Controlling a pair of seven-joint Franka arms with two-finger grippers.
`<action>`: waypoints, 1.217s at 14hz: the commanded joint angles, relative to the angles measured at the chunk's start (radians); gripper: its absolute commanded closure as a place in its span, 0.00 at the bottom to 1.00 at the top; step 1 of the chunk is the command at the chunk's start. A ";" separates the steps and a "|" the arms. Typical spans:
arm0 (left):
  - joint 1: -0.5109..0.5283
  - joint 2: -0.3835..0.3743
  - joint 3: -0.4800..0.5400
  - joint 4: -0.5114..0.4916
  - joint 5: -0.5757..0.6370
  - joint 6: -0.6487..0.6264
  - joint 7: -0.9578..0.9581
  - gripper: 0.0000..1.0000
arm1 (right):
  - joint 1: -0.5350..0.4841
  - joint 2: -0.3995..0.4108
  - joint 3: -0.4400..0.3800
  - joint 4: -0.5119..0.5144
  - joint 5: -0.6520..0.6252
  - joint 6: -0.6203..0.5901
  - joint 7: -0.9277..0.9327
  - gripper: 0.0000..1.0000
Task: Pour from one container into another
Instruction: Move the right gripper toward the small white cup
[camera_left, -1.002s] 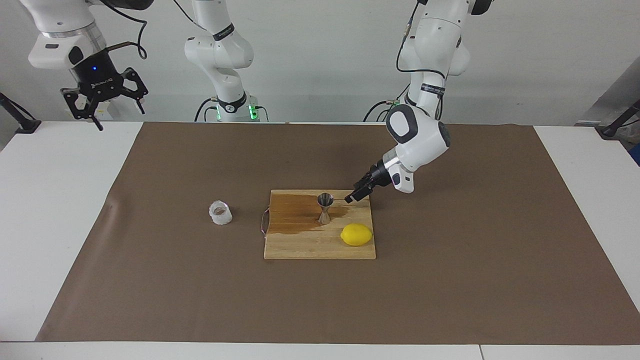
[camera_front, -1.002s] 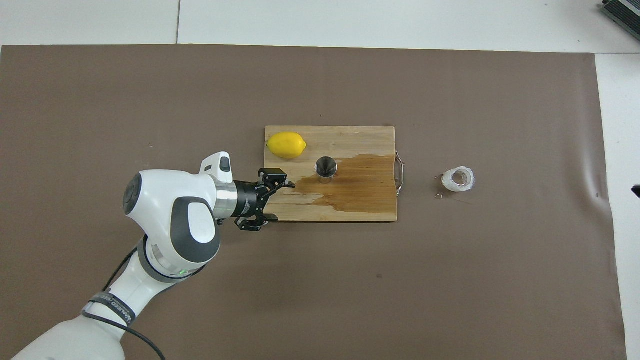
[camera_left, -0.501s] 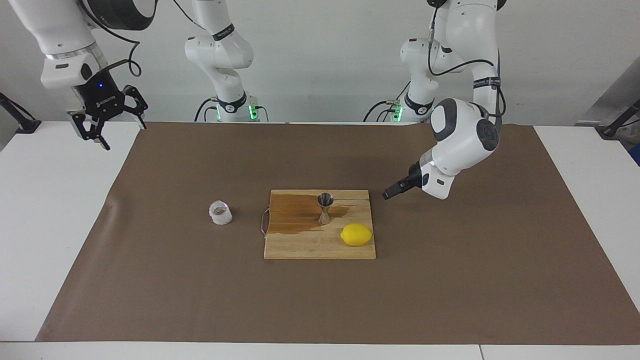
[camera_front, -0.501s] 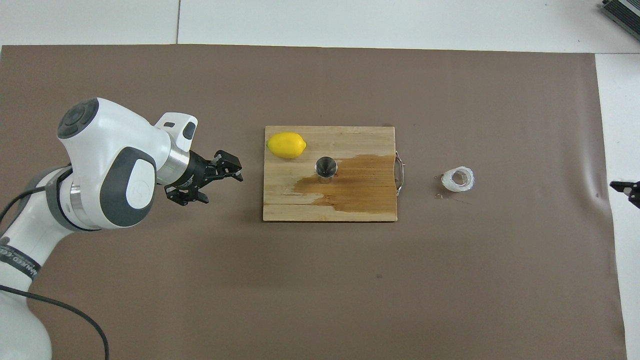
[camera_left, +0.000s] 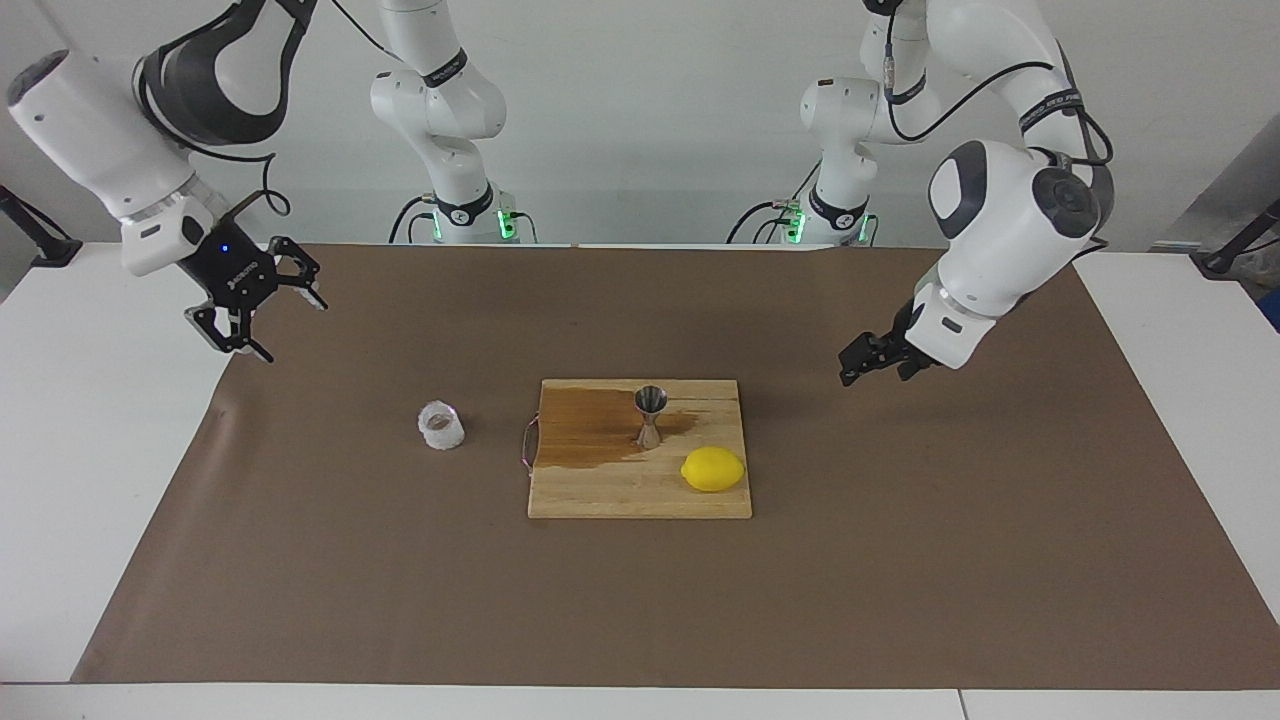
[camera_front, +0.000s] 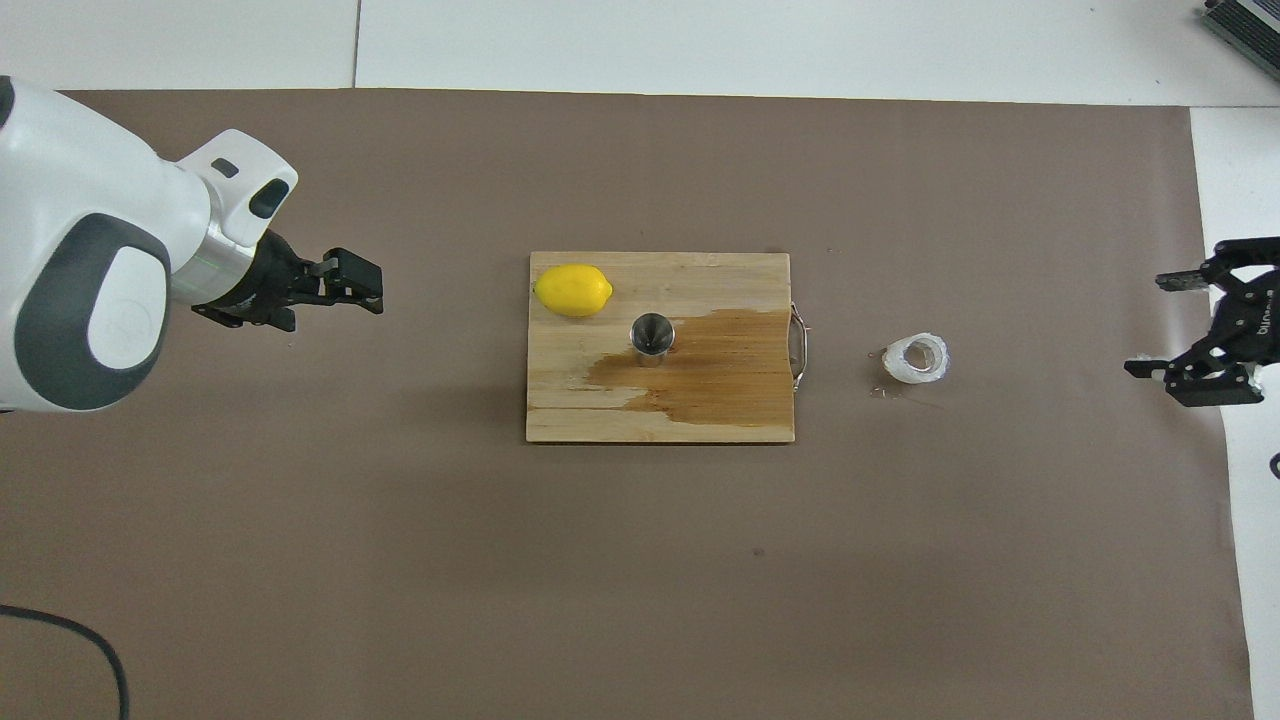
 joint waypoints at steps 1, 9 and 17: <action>0.002 -0.055 -0.008 0.029 0.090 -0.038 0.114 0.00 | -0.030 0.098 0.006 -0.019 0.159 0.017 -0.150 0.00; 0.037 -0.179 -0.005 0.032 0.145 -0.142 0.164 0.00 | -0.014 0.263 0.010 -0.143 0.438 0.028 -0.439 0.00; 0.061 -0.181 0.006 0.046 0.146 -0.147 0.210 0.00 | 0.024 0.357 0.022 -0.150 0.606 0.052 -0.658 0.00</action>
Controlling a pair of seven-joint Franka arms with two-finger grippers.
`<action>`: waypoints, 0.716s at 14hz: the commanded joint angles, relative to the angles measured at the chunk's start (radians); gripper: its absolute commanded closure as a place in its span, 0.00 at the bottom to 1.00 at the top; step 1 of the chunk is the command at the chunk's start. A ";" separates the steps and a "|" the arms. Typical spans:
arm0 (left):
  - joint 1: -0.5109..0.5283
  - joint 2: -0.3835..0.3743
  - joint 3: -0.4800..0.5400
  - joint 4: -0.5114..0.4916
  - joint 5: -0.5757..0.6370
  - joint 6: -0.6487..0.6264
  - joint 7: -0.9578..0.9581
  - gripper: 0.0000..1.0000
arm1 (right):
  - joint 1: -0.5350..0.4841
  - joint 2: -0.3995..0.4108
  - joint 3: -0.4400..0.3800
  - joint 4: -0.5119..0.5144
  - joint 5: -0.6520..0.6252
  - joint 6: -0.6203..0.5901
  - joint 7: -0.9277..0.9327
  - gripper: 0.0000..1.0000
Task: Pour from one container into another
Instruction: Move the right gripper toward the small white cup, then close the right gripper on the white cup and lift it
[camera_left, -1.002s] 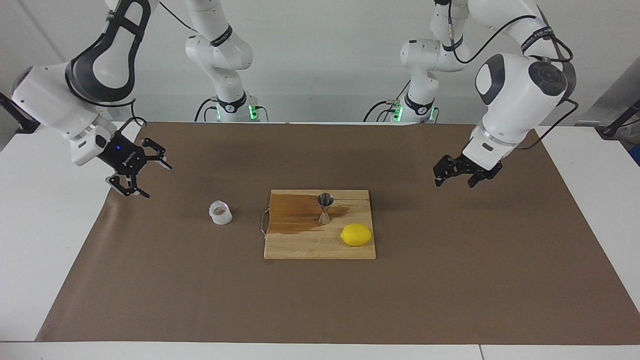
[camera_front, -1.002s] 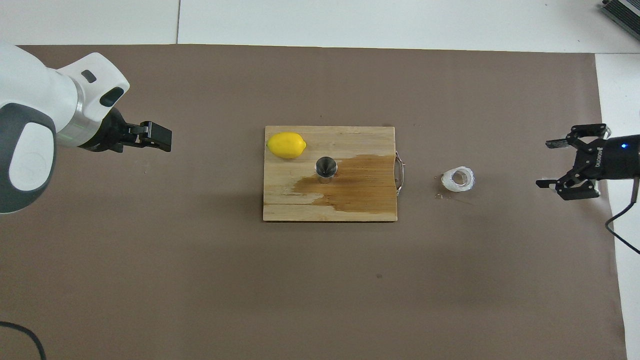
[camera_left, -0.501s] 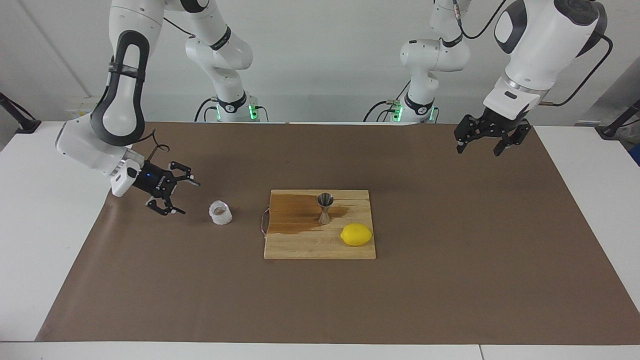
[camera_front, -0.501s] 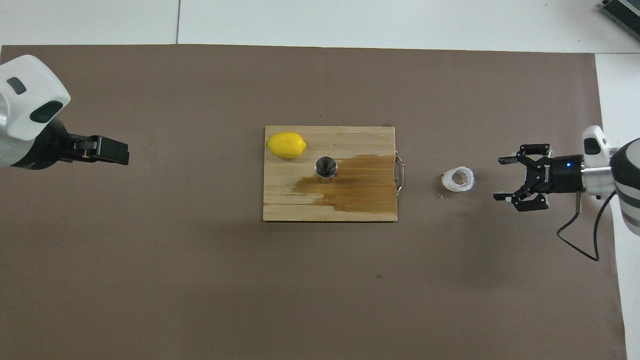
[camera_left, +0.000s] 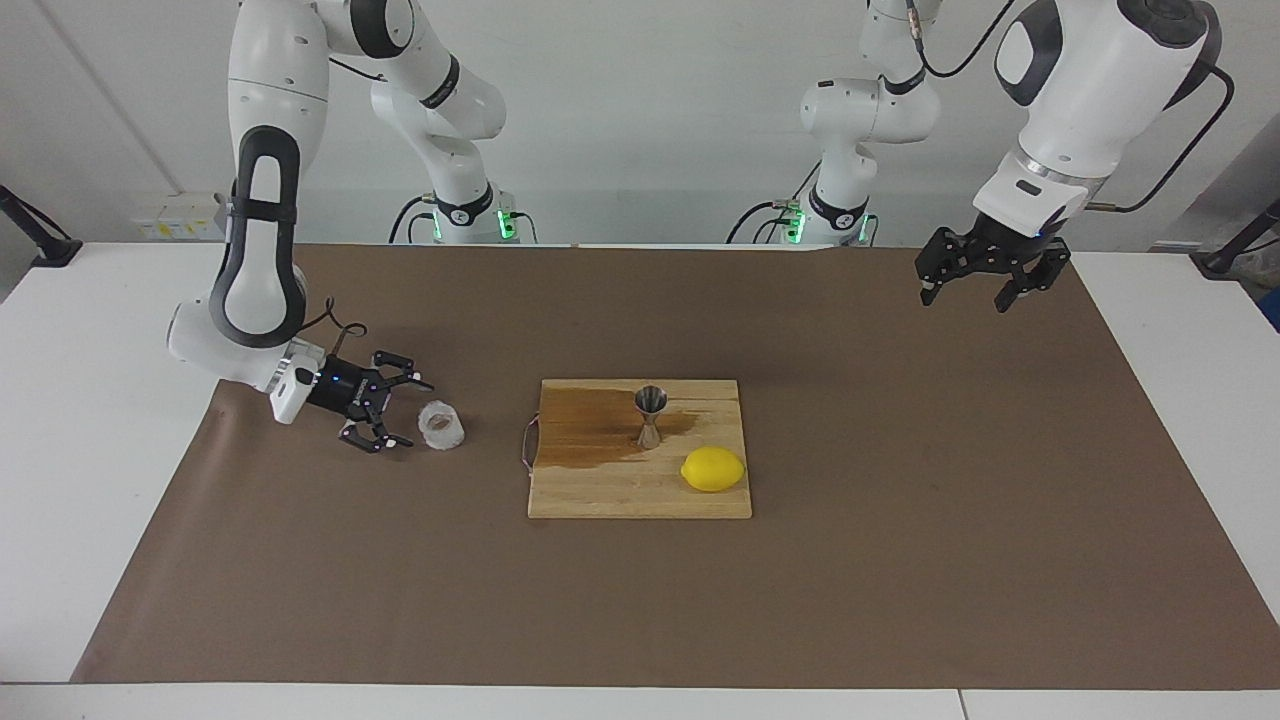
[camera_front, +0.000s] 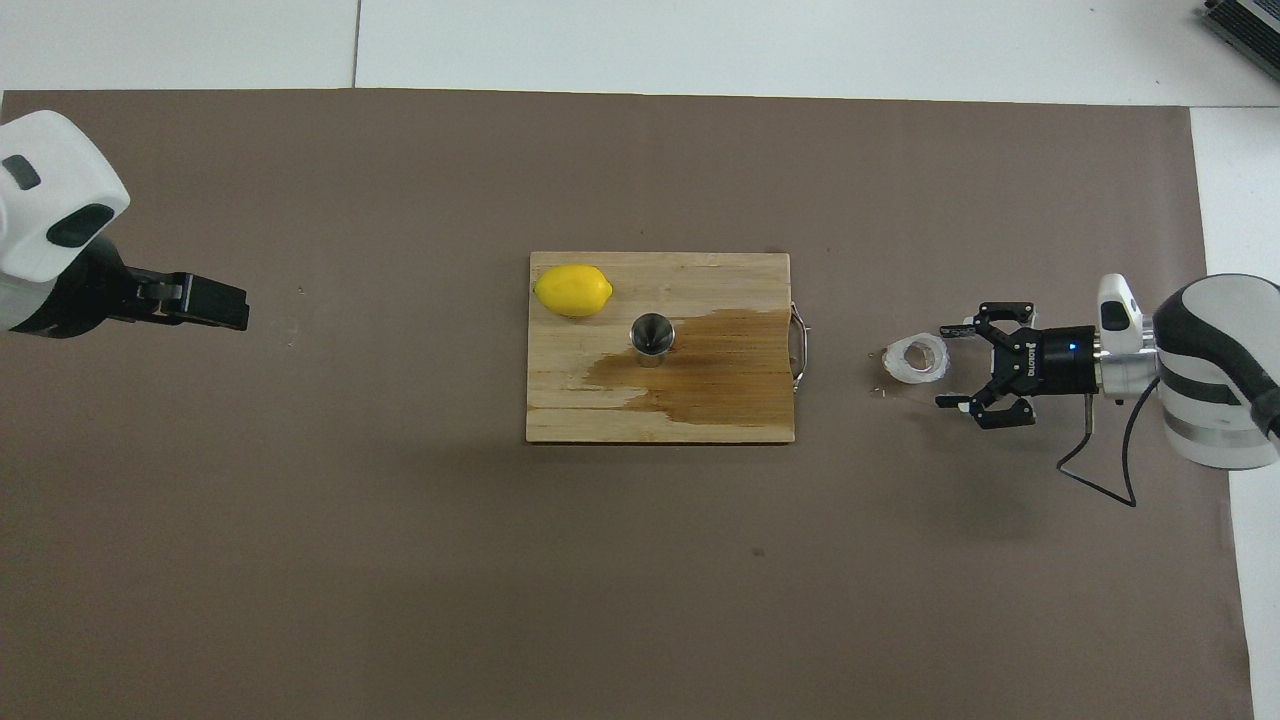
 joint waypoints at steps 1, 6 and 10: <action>0.032 -0.002 -0.011 0.011 0.020 -0.023 0.025 0.00 | 0.019 0.004 0.004 -0.003 0.046 0.023 -0.040 0.00; 0.136 -0.002 -0.109 0.017 0.020 -0.061 0.027 0.00 | 0.055 0.005 0.004 -0.029 0.046 0.092 -0.048 0.00; 0.135 -0.003 -0.109 0.019 0.021 -0.089 0.041 0.00 | 0.077 0.005 0.004 -0.032 0.054 0.121 -0.079 0.00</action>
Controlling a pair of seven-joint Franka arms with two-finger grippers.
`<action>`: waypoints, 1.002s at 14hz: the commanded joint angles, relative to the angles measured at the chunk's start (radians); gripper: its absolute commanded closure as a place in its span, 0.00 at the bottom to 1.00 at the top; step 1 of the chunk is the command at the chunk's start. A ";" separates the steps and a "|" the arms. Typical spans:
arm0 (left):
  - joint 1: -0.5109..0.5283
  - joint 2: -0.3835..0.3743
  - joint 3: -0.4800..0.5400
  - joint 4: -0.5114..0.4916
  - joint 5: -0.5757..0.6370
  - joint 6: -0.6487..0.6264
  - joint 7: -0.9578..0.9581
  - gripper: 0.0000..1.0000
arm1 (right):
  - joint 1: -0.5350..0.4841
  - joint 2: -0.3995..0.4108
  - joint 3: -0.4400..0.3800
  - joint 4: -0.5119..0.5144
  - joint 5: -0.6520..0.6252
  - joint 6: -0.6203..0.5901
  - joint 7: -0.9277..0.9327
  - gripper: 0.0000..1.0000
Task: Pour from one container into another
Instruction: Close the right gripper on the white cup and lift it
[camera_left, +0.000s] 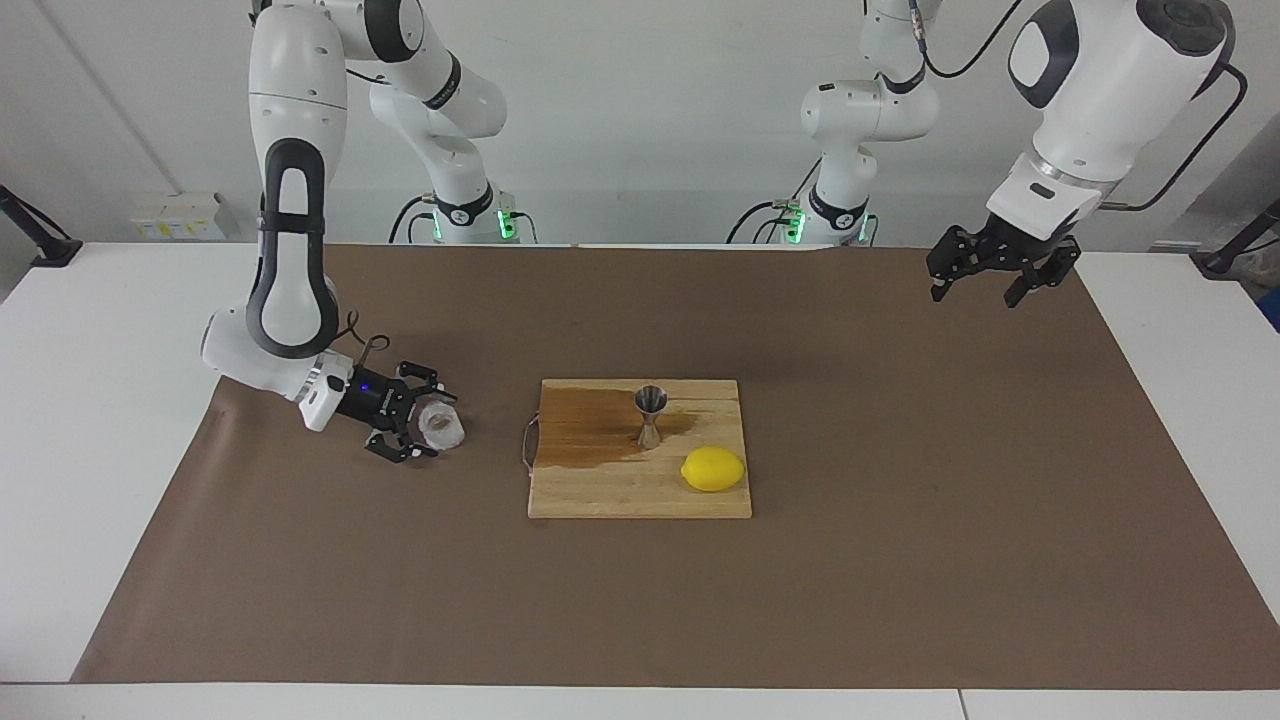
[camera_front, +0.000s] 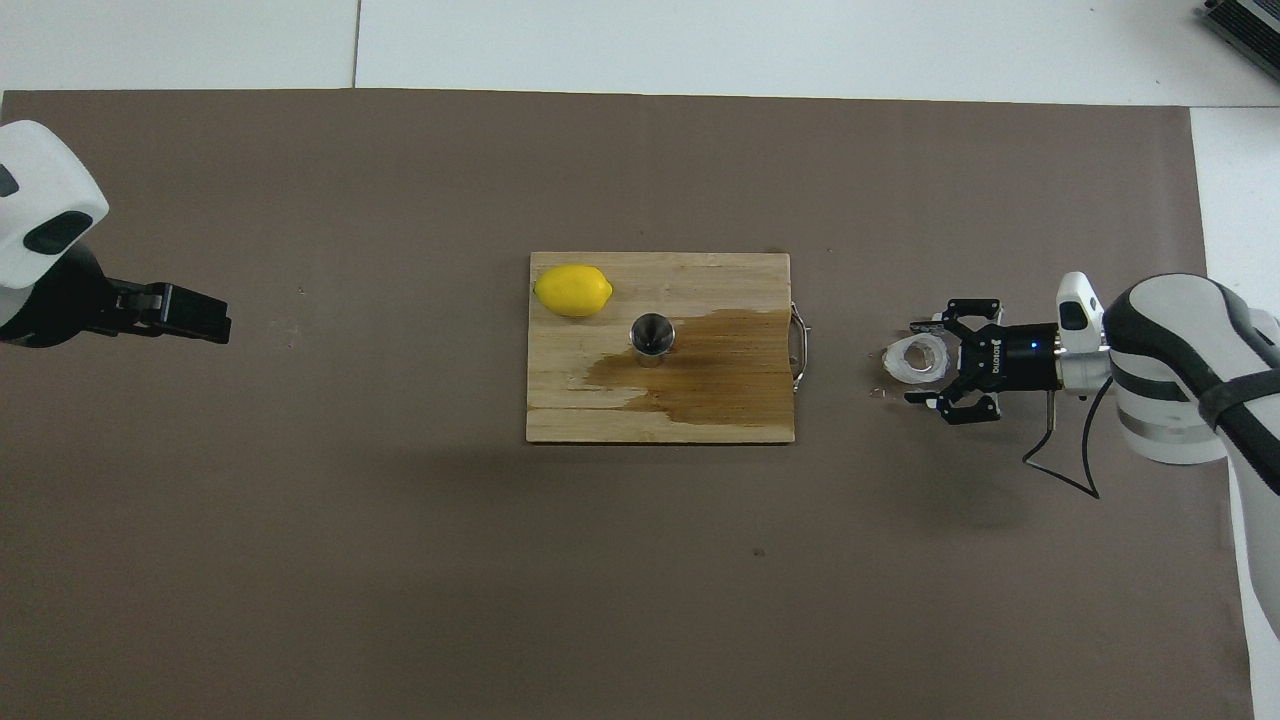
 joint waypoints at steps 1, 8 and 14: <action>0.020 -0.003 -0.013 0.015 0.020 -0.039 0.038 0.00 | 0.016 0.001 0.003 -0.019 0.040 0.086 -0.072 0.09; 0.046 -0.001 -0.045 0.017 0.034 -0.037 0.055 0.00 | 0.042 0.001 0.005 -0.029 0.069 0.118 -0.113 0.62; 0.051 -0.001 -0.039 0.008 0.026 -0.028 0.047 0.00 | 0.080 -0.080 0.057 -0.004 0.071 0.161 -0.010 0.63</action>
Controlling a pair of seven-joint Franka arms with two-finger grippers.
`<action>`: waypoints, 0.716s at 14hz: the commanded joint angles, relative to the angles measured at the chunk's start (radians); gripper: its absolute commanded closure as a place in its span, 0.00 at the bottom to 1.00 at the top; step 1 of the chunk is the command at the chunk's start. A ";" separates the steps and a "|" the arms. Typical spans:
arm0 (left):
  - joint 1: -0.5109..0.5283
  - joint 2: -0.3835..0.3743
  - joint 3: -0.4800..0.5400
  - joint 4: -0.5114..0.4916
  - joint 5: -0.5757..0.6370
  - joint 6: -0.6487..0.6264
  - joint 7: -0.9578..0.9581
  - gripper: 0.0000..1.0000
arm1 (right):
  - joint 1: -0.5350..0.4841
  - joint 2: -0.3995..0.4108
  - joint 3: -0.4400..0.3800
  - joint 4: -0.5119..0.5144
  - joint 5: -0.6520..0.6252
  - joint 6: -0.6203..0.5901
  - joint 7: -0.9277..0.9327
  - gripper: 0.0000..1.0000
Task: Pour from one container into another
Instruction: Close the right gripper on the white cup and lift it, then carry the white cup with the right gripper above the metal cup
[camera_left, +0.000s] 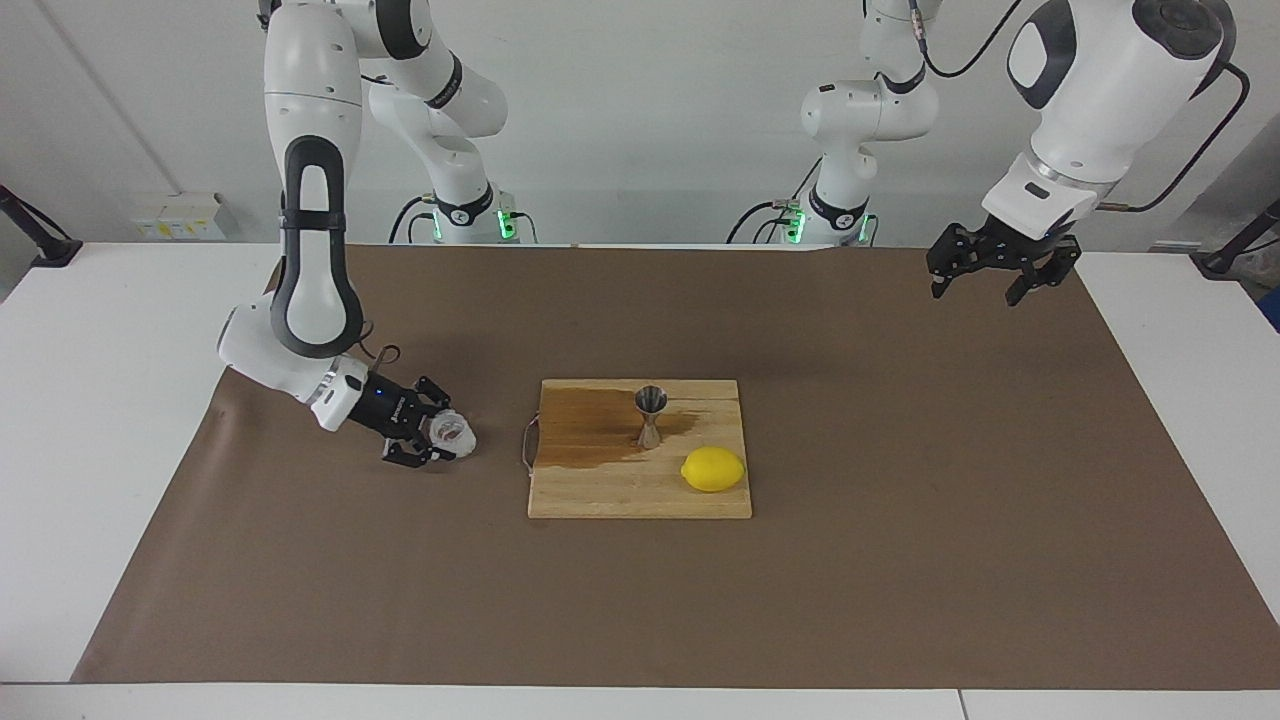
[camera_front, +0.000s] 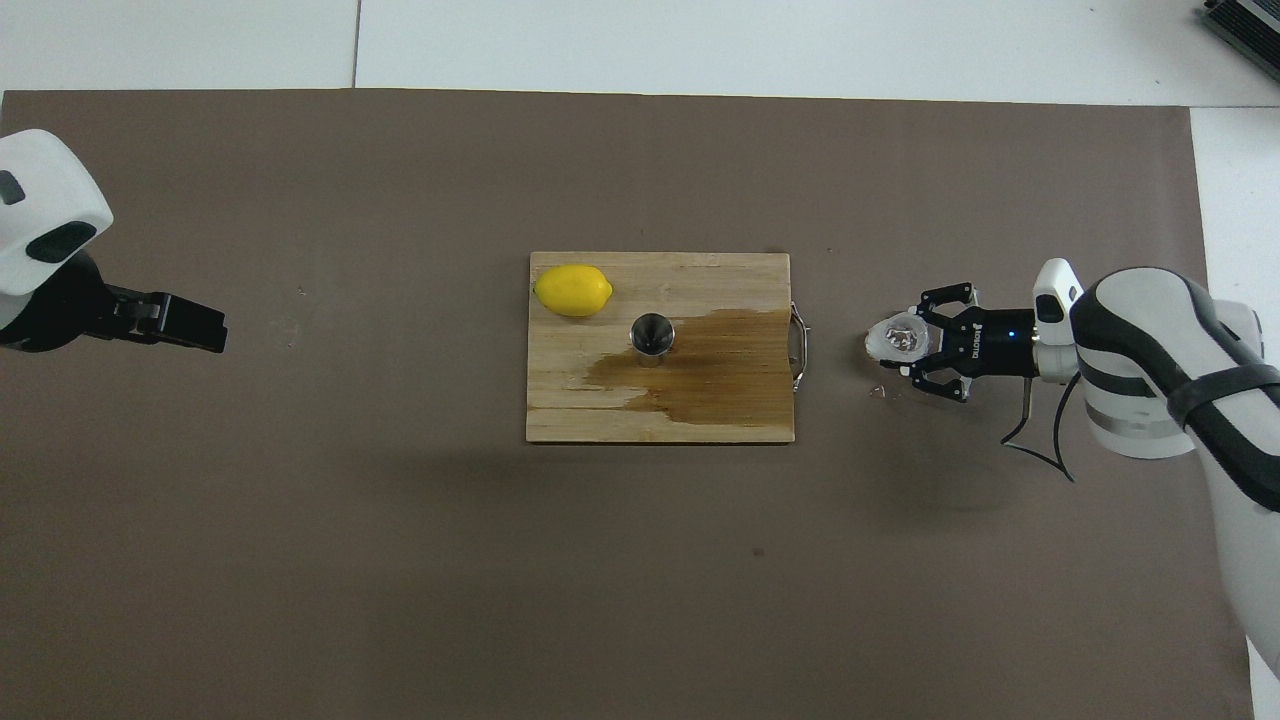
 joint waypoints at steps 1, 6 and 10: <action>0.018 -0.001 -0.010 0.007 0.010 -0.013 0.007 0.00 | 0.063 -0.086 0.020 -0.012 0.021 0.075 0.099 0.63; 0.017 -0.001 -0.011 0.007 0.010 -0.010 0.004 0.00 | 0.230 -0.147 0.020 0.004 0.000 0.192 0.347 0.64; 0.017 -0.003 -0.010 0.007 0.010 -0.015 0.008 0.00 | 0.330 -0.175 0.020 0.008 -0.133 0.276 0.527 0.64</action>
